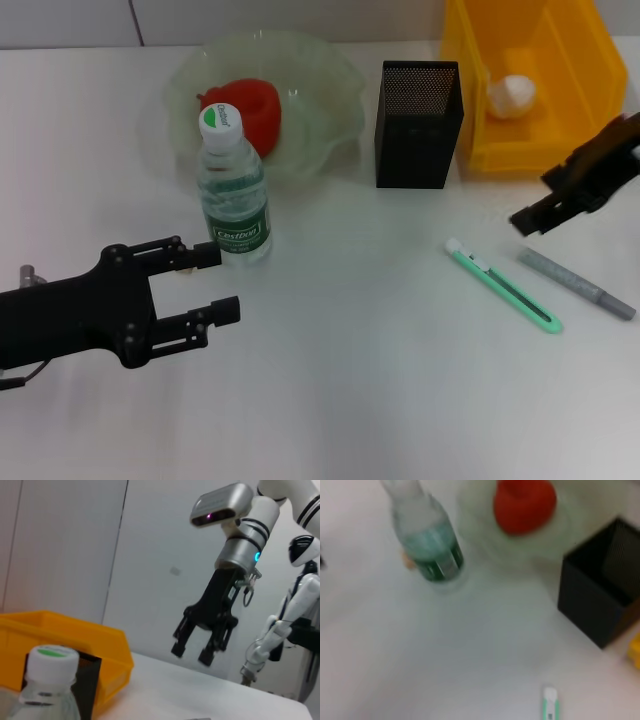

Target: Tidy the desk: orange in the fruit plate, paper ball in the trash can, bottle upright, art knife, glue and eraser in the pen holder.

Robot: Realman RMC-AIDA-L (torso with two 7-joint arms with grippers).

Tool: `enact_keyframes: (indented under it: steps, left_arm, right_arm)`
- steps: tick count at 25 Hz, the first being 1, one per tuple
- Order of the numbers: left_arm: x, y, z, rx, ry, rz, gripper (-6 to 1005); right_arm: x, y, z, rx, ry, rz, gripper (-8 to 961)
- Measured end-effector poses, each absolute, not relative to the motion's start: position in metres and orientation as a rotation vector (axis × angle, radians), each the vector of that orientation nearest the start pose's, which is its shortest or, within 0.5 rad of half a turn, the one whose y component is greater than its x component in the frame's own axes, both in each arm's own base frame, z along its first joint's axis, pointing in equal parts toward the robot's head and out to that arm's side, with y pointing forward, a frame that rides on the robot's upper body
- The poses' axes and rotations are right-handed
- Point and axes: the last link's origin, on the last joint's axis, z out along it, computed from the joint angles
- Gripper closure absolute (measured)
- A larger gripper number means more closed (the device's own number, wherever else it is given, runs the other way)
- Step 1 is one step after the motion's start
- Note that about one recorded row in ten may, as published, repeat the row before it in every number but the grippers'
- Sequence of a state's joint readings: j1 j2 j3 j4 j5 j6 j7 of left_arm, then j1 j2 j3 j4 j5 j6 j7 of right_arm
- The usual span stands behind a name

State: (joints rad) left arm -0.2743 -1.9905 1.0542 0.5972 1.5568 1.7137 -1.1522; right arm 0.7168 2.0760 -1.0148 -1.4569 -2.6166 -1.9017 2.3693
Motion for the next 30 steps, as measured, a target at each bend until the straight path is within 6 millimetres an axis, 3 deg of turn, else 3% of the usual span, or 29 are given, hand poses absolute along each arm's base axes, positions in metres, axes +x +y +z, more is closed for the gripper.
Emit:
enact_keyframes:
  steps: [5, 12, 20, 30]
  left_arm:
    - [-0.292, 0.255, 0.007, -2.728, -0.490, -0.951, 332]
    - [-0.293, 0.255, 0.006, -2.724, -0.496, -0.942, 332]
    - [-0.293, 0.255, 0.006, -2.720, -0.500, -0.938, 332]
    - [-0.292, 0.258, 0.002, -2.711, -0.505, -0.934, 333]
  right_arm:
    - [0.161, 0.367, 0.027, -2.609, 0.864, -0.571, 397]
    - [0.172, 0.371, -0.008, -2.596, 0.861, -0.626, 405]
    - [0.182, 0.376, -0.030, -2.589, 0.845, -0.657, 426]
    - [0.186, 0.377, -0.043, -2.611, 0.851, -0.642, 446]
